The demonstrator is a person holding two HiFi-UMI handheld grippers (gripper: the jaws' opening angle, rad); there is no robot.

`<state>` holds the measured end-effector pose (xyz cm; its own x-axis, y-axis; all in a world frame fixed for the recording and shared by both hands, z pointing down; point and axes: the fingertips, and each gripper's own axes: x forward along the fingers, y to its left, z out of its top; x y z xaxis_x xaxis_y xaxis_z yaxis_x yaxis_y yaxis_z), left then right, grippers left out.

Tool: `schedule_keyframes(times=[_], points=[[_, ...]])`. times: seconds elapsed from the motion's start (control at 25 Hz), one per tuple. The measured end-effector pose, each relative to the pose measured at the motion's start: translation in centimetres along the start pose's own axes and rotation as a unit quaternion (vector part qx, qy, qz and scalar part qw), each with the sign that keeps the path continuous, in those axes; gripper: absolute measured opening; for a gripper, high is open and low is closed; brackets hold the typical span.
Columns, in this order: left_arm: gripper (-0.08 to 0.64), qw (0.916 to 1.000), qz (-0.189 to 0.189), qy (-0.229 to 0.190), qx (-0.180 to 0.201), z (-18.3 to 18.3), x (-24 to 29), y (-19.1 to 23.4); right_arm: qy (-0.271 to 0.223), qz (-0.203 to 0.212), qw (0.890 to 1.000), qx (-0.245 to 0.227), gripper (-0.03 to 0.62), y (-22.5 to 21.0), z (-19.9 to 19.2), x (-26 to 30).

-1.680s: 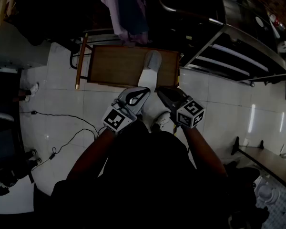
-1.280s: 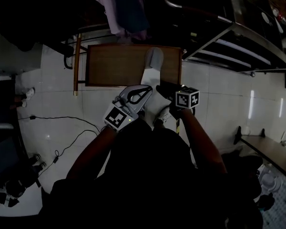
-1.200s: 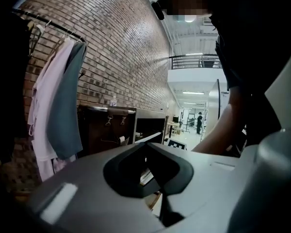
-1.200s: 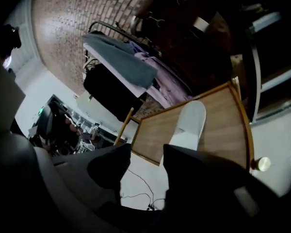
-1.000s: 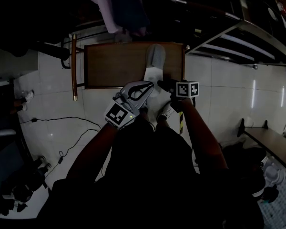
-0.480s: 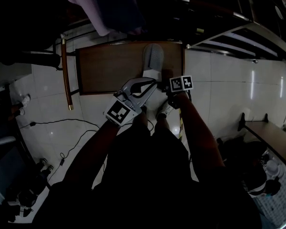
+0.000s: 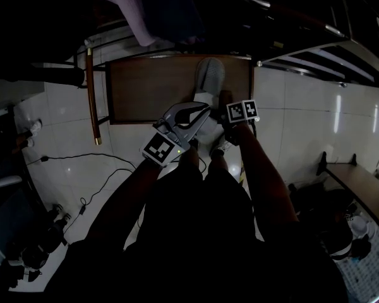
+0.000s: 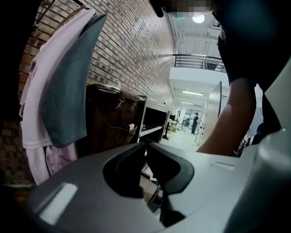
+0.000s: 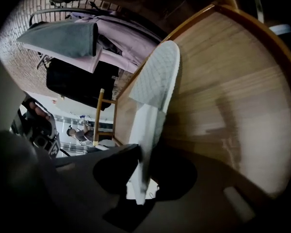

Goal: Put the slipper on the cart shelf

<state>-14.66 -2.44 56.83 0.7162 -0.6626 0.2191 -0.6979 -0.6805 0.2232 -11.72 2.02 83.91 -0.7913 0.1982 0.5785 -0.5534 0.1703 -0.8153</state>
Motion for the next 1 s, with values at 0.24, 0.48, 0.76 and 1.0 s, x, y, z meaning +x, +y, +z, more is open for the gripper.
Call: schedule_keyframes(times=[0.24, 0.48, 0.76, 1.0], points=[[0.017, 0.9999, 0.010, -0.005, -0.004, 0.3, -1.0, 0.6, -0.044, 0.036, 0.998, -0.015, 0.064, 3.6, 0.8, -0.7], [0.011, 0.9997, 0.022, -0.010, 0.001, 1.8, -2.0, 0.0, -0.111, 0.047, 0.989, -0.081, 0.064, 9.0, 1.9, -6.0], [0.009, 0.9992, 0.024, -0.023, 0.022, 5.3, -2.6, -2.2, -0.156, 0.036, 0.974, -0.162, 0.064, 14.2, 1.4, -14.0], [0.007, 0.9980, 0.020, -0.037, 0.047, 7.0, -2.8, -5.7, -0.200, 0.033, 0.957, -0.209, 0.064, 18.2, 0.4, -20.0]])
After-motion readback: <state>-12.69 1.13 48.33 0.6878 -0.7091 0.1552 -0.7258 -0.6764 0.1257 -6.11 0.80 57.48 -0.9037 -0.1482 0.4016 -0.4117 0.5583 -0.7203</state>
